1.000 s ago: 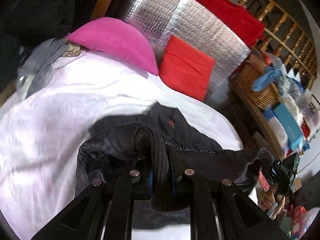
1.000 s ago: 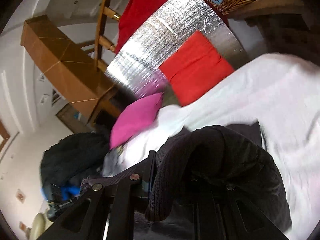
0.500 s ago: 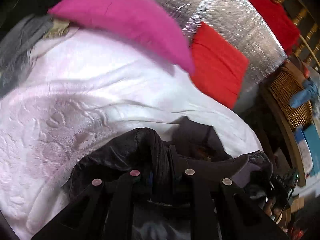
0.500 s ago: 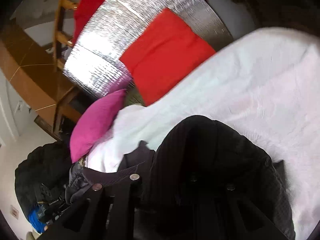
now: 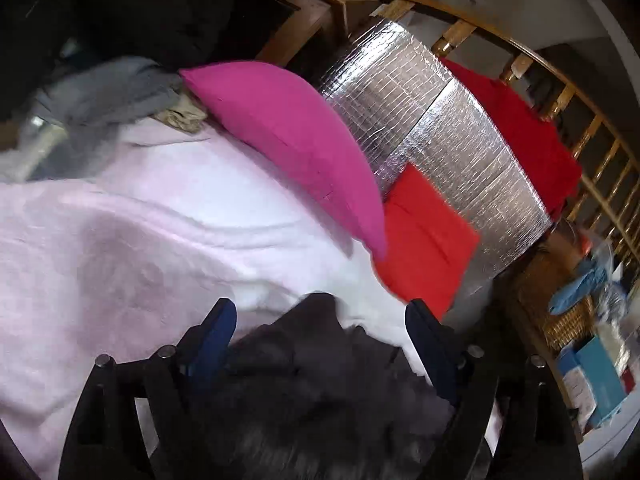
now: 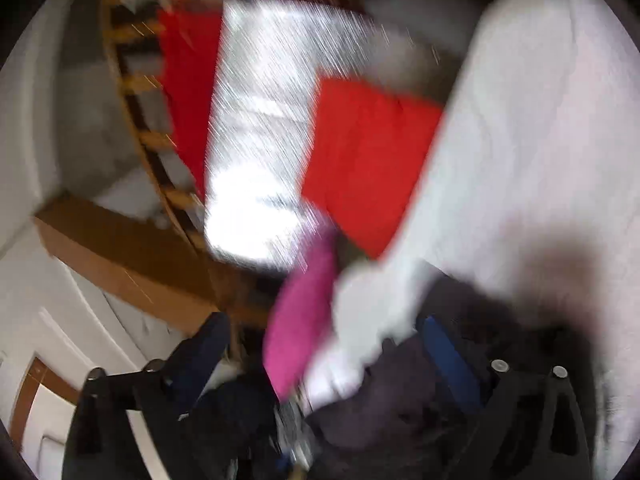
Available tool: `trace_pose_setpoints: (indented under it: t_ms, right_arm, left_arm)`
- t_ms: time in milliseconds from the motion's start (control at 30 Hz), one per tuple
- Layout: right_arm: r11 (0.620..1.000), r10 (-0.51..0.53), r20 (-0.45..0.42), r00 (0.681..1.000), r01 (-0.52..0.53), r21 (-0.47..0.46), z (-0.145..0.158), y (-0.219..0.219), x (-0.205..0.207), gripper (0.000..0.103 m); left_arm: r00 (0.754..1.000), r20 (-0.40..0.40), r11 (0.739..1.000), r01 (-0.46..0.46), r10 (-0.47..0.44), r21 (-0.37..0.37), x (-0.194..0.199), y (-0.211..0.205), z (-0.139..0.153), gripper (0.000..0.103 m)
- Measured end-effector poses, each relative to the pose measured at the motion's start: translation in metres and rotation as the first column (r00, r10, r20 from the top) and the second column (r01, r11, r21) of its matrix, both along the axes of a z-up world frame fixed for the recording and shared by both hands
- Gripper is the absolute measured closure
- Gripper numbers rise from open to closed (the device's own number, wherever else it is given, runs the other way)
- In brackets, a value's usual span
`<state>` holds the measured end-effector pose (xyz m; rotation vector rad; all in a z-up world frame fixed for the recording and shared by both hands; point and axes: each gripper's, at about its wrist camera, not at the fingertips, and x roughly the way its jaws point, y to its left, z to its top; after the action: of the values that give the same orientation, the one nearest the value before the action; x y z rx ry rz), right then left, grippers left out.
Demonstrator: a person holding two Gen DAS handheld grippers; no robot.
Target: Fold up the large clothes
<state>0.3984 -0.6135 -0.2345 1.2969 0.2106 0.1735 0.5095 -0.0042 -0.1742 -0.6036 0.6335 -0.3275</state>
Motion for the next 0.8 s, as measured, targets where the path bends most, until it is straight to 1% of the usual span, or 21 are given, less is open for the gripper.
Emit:
trace_pose_setpoints:
  t_ms: [67, 100, 133, 167, 233, 267, 300, 333, 367, 400, 433, 467, 533, 567, 600, 633, 667, 733, 767, 800]
  right_arm:
    - [0.997, 0.004, -0.081, 0.997, -0.010, -0.074, 0.016, -0.002, -0.011, 0.000]
    - [0.992, -0.006, -0.132, 0.991, -0.010, -0.123, 0.024, -0.001, -0.016, 0.000]
    - [0.985, -0.029, -0.195, 0.980, -0.005, -0.170, 0.029, 0.000, -0.019, 0.000]
    - [0.977, -0.044, -0.269, 0.962, -0.015, -0.215, 0.034, 0.002, -0.022, 0.001]
    - [0.957, -0.028, -0.358, 0.933, -0.078, -0.280, 0.038, 0.011, -0.033, 0.001]
    - [0.945, -0.030, -0.386, 0.922, -0.100, -0.312, 0.038, 0.015, -0.041, 0.001]
    - [0.929, -0.046, -0.416, 0.908, -0.114, -0.351, 0.038, 0.020, -0.055, 0.001]
    - [0.921, -0.057, -0.419, 0.906, -0.114, -0.372, 0.036, 0.024, -0.072, 0.003]
    - [0.922, -0.051, -0.416, 0.908, -0.117, -0.369, 0.032, 0.029, -0.087, 0.010]
    - [0.923, -0.038, -0.436, 0.899, -0.136, -0.360, 0.029, 0.035, -0.098, 0.017]
    - [0.920, -0.029, -0.472, 0.881, -0.162, -0.358, 0.025, 0.038, -0.105, 0.027]
    - [0.910, -0.034, -0.510, 0.859, -0.184, -0.370, 0.022, 0.042, -0.112, 0.028]
    - [0.889, -0.049, -0.558, 0.828, -0.219, -0.402, 0.014, 0.051, -0.123, 0.028]
    - [0.884, -0.048, -0.581, 0.813, -0.236, -0.403, 0.009, 0.051, -0.128, 0.028]
    - [0.888, -0.041, -0.607, 0.794, -0.249, -0.386, 0.002, 0.050, -0.133, 0.028]
    - [0.907, -0.021, -0.621, 0.784, -0.247, -0.342, -0.005, 0.045, -0.140, 0.028]
    - [0.933, 0.015, -0.616, 0.787, -0.232, -0.274, -0.012, 0.040, -0.148, 0.028]
    - [0.966, 0.075, -0.585, 0.807, -0.204, -0.159, -0.022, 0.034, -0.163, 0.028]
    - [0.973, 0.083, -0.575, 0.814, -0.191, -0.131, -0.023, 0.032, -0.165, 0.028]
    - [0.979, 0.085, -0.559, 0.825, -0.173, -0.106, -0.025, 0.030, -0.170, 0.028]
  left_arm:
    - [0.996, -0.082, 0.997, 0.026, -0.021, 0.068, -0.015, -0.001, -0.002, 0.016]
    - [0.992, -0.123, 0.994, 0.022, -0.009, 0.103, -0.026, 0.000, -0.005, 0.016]
    - [0.984, -0.174, 0.986, 0.003, 0.027, 0.166, -0.039, 0.001, -0.009, 0.016]
    - [0.980, -0.195, 0.981, -0.005, 0.043, 0.192, -0.046, 0.004, -0.011, 0.016]
    - [0.967, -0.233, 0.967, -0.043, 0.103, 0.249, -0.070, 0.014, -0.019, 0.016]
    - [0.954, -0.257, 0.957, -0.077, 0.152, 0.280, -0.083, 0.019, -0.024, 0.016]
    - [0.940, -0.287, 0.954, -0.103, 0.187, 0.283, -0.097, 0.027, -0.031, 0.016]
    - [0.929, -0.317, 0.958, -0.107, 0.192, 0.267, -0.109, 0.033, -0.039, 0.016]
    - [0.916, -0.344, 0.956, -0.114, 0.207, 0.270, -0.115, 0.037, -0.046, 0.016]
    - [0.903, -0.366, 0.952, -0.125, 0.226, 0.280, -0.117, 0.042, -0.049, 0.016]
    - [0.893, -0.381, 0.950, -0.133, 0.239, 0.284, -0.118, 0.046, -0.054, 0.016]
    - [0.889, -0.389, 0.952, -0.136, 0.240, 0.276, -0.118, 0.051, -0.058, 0.016]
    - [0.889, -0.392, 0.955, -0.139, 0.237, 0.262, -0.115, 0.058, -0.060, 0.016]
    - [0.891, -0.390, 0.958, -0.139, 0.232, 0.253, -0.114, 0.060, -0.060, 0.016]
    - [0.896, -0.388, 0.963, -0.128, 0.214, 0.237, -0.113, 0.061, -0.060, 0.016]
    - [0.900, -0.391, 0.969, -0.110, 0.191, 0.222, -0.113, 0.060, -0.059, 0.016]
    - [0.902, -0.393, 0.972, -0.101, 0.180, 0.213, -0.108, 0.057, -0.062, 0.016]
    - [0.913, -0.381, 0.980, -0.079, 0.145, 0.183, -0.109, 0.053, -0.060, 0.016]
    - [0.918, -0.378, 0.985, -0.058, 0.116, 0.162, -0.109, 0.048, -0.060, 0.016]
    - [0.918, -0.389, 0.990, -0.026, 0.078, 0.136, -0.107, 0.044, -0.063, 0.016]
